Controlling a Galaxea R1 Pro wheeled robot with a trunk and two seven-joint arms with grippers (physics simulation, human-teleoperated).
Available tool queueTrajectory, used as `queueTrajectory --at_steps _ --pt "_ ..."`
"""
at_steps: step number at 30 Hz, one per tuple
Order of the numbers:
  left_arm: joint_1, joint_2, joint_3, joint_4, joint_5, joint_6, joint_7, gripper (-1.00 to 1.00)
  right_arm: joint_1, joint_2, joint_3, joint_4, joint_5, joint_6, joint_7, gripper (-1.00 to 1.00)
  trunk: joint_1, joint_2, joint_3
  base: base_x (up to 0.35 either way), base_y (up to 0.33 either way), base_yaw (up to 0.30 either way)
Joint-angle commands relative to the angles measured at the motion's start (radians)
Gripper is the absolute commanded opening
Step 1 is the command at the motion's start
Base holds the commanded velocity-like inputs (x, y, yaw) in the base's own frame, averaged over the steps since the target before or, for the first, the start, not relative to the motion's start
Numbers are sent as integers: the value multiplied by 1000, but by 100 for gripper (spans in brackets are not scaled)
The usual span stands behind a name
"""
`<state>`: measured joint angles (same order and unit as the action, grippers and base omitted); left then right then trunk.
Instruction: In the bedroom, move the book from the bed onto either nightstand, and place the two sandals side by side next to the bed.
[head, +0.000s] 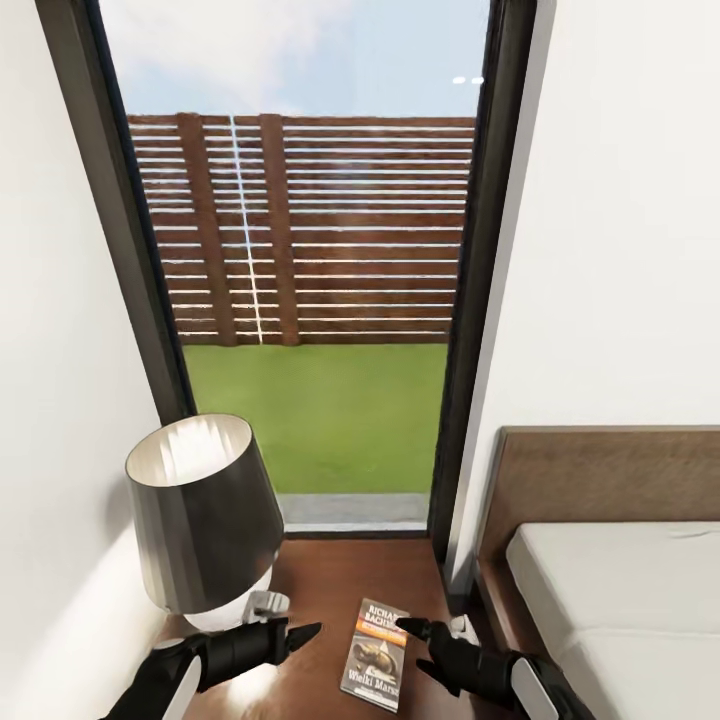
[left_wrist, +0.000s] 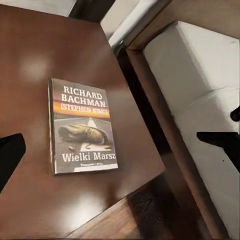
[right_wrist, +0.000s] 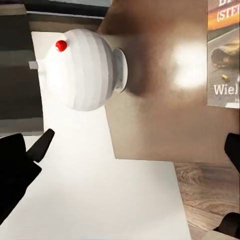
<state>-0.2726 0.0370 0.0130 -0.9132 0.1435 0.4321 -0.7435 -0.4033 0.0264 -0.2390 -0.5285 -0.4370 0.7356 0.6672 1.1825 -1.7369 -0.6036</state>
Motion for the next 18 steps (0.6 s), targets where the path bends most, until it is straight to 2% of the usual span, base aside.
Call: queueTrajectory --at_steps 1,3,4,7,11,14,18 --pt "0 0 1 3 7 2 44 100 0 -1 -6 2 16 -3 1 100 -4 7 2 0 0 0" --pt "0 -1 1 9 8 -7 117 100 0 -4 -6 9 46 -11 -1 100 -12 21 8 0 0 0" --pt "0 -1 1 12 9 -13 186 100 0 -5 -6 16 86 -19 -2 100 -16 28 12 0 0 0" --pt "0 0 2 14 11 -17 259 100 0 -6 -6 22 148 -54 -3 100 -27 49 21 0 0 0" --pt "1 0 5 16 13 -19 351 100 0 -9 -6 25 255 -168 -1 100 -42 77 34 0 0 0" --pt "2 0 5 16 13 -19 401 100 0 -10 -6 25 286 -199 0 100 -54 98 43 0 0 0" --pt "3 0 5 16 13 -24 476 100 0 -15 -6 27 298 -211 0 100 -69 126 55 0 0 0"
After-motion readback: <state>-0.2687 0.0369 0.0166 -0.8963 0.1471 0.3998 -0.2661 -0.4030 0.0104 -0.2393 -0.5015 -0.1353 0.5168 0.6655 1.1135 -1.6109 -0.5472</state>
